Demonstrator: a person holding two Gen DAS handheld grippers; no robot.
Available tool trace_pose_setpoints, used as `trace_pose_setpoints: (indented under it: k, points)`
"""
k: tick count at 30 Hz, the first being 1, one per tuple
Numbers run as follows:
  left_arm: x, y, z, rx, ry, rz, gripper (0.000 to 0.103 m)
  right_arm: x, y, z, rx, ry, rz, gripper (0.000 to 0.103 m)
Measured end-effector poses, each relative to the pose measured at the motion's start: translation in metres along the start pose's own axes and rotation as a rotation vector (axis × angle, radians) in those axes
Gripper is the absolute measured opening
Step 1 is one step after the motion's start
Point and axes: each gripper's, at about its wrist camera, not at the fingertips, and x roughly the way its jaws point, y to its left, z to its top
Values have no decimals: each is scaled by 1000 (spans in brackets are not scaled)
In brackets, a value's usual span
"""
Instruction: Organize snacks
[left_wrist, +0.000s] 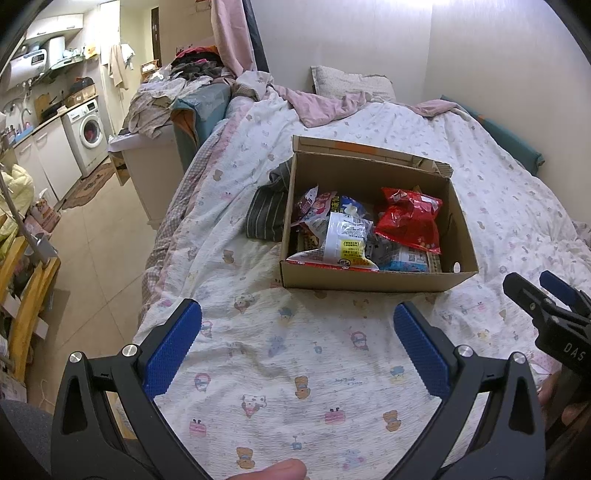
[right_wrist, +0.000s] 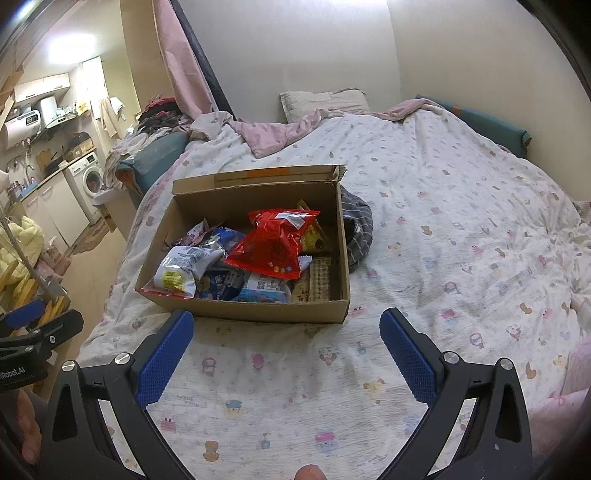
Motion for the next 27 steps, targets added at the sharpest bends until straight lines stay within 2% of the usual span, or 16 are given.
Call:
trace_pose_setpoints:
  k: [27]
  points:
    - [1, 4, -1, -1, -9, 7, 103, -4, -1, 1, 8, -13, 7, 103]
